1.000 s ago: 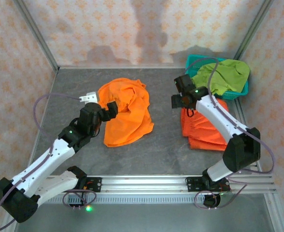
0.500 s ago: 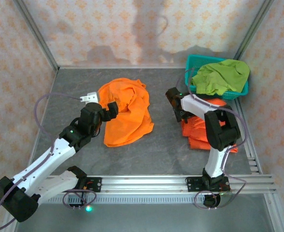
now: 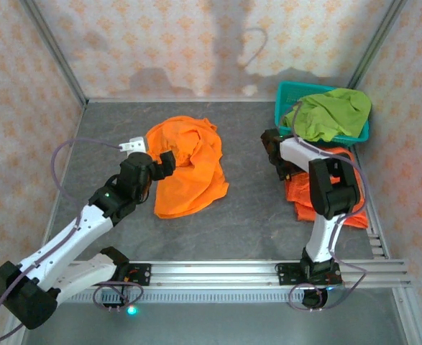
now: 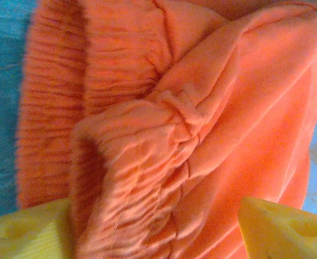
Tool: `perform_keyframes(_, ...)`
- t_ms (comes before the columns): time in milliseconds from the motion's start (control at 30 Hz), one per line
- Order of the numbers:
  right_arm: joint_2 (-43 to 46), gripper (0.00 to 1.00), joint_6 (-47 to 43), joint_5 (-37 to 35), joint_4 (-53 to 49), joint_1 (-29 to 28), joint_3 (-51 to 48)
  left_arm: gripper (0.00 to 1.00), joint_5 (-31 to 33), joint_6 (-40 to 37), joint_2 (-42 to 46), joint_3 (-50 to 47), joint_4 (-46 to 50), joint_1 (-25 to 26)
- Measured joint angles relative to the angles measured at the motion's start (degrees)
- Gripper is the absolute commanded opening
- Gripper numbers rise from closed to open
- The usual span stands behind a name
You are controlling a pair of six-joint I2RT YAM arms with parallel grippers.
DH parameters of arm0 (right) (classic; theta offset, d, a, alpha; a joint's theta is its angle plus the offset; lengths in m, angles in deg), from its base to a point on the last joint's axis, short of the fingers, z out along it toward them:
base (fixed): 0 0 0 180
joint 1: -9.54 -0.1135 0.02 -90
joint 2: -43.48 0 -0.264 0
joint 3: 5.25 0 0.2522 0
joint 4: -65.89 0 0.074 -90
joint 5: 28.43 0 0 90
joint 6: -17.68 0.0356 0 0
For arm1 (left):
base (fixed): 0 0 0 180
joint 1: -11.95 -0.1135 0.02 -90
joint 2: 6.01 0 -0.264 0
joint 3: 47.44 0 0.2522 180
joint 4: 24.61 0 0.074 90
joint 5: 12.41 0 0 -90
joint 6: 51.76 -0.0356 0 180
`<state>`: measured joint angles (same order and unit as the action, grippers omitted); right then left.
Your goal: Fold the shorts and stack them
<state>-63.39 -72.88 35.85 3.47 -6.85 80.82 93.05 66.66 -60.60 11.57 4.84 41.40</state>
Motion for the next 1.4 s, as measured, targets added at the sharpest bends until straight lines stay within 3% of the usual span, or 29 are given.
perform_keyframes(167, 6.6, 0.79, -1.3, 4.4, -0.2, -6.8, 4.9, 0.99, -2.1, 2.3, -1.8, 0.1, 1.4, -4.3)
perform_keyframes(400, 10.3, 0.8, -4.1, 6.1, 1.2, -18.8, 15.8, 0.88, -12.4, 7.4, -4.7, 0.3, 2.7, -18.2)
perform_keyframes(600, 13.0, 0.81, -4.1, 7.4, 1.8, -21.1, 13.5, 0.82, -23.7, 10.3, -15.5, 0.3, 1.7, -28.3)
perform_keyframes(867, 19.7, 0.82, -4.0, 7.1, 3.0, -21.0, 5.6, 0.75, -29.9, 10.6, -31.8, 3.6, -1.7, -29.5)
perform_keyframes(1167, 22.8, 0.83, -3.3, 7.1, 4.6, -21.0, 2.5, 0.66, -30.4, 8.5, -43.7, 11.2, -3.5, -29.5)
perform_keyframes(1400, 24.9, 0.83, -3.1, 7.1, 5.2, -21.0, 0.5, 0.43, -31.1, 7.1, -49.9, 15.1, -4.6, -29.5)
